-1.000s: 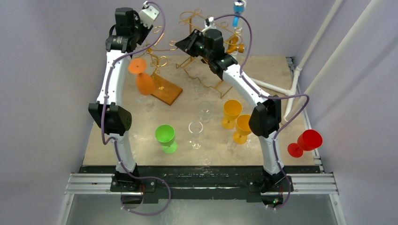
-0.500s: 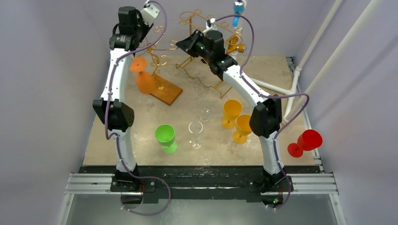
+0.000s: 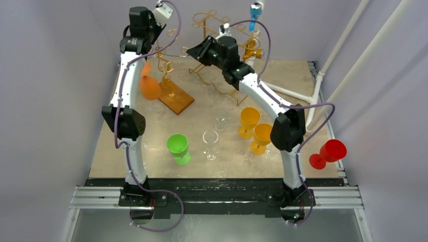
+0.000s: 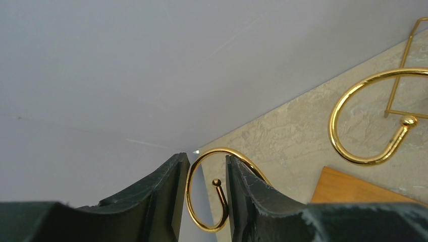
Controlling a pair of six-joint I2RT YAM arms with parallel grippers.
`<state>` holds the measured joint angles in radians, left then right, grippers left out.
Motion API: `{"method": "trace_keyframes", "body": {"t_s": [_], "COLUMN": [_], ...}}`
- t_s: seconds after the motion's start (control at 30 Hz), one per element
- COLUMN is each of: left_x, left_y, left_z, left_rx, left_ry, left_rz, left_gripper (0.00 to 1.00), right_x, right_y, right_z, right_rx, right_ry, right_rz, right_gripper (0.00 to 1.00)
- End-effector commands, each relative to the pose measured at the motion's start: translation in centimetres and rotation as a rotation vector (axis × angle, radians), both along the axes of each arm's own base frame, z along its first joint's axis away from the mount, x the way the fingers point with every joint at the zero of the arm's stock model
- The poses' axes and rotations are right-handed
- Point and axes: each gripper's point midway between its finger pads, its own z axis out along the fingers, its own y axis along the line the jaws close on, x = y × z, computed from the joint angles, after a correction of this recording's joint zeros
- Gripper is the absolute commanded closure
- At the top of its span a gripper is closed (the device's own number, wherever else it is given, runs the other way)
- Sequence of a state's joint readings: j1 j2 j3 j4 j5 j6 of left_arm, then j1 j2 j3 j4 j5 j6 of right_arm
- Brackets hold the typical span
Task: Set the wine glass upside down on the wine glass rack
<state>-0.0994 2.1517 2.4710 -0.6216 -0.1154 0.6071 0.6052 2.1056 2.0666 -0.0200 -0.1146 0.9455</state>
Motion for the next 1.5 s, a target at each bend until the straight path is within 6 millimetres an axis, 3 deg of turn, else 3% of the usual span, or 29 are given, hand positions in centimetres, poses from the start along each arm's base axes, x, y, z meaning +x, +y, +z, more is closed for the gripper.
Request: {"method": "trace_keyframes", "body": {"t_s": [0.0, 0.2, 0.53, 0.9, 1.27, 1.47], "left_x": [1.0, 0.8, 0.7, 0.2, -3.2, -5.2], "left_y": [-1.7, -2.2, -2.6, -3.4, -2.4, -1.6], "left_z": [1.7, 1.6, 1.7, 2.0, 5.3, 6.7], "left_rx": [-0.014, -0.014, -0.013, -0.02, -0.031, -0.026], "left_ry": [-0.073, -0.068, -0.07, -0.066, -0.112, -0.132], "left_rz": [-0.035, -0.045, -0.058, -0.08, -0.046, -0.025], "left_gripper": [0.63, 0.63, 0.64, 0.64, 0.09, 0.04], "right_x": [-4.0, -4.6, -7.1, -8.2, -8.0, -8.1], "right_y": [1.8, 2.1, 4.5, 4.6, 2.4, 1.7], "right_z": [0.4, -0.5, -1.0, -0.9, 0.1, 0.6], "right_rx": [-0.001, 0.006, -0.003, 0.003, -0.052, -0.084], "right_ry": [0.033, 0.057, 0.051, 0.04, -0.011, -0.024], "right_rz": [0.091, 0.103, 0.132, 0.126, 0.079, 0.074], "right_gripper": [0.74, 0.72, 0.7, 0.65, 0.46, 0.41]}}
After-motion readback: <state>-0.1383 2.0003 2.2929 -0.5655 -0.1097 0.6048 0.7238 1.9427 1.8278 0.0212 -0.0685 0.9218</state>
